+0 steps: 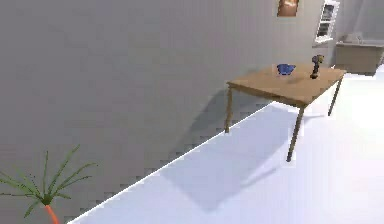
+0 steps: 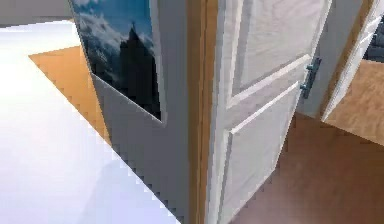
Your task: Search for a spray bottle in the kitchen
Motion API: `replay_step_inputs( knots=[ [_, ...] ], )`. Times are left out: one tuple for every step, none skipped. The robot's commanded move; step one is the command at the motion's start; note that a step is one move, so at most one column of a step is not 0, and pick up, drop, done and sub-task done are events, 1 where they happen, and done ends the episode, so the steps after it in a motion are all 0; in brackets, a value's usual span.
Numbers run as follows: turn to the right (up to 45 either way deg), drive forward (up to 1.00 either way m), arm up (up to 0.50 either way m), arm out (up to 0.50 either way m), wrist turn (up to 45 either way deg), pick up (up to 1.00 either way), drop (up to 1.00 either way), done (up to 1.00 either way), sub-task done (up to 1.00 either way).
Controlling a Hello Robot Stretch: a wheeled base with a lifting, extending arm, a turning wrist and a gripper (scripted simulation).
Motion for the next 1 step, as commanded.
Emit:
replay_step_inputs(
  knots=[
    [45.0,0.0,0.0,0.0,0.0,0.0,0.0,0.0,0.0]
  ],
)
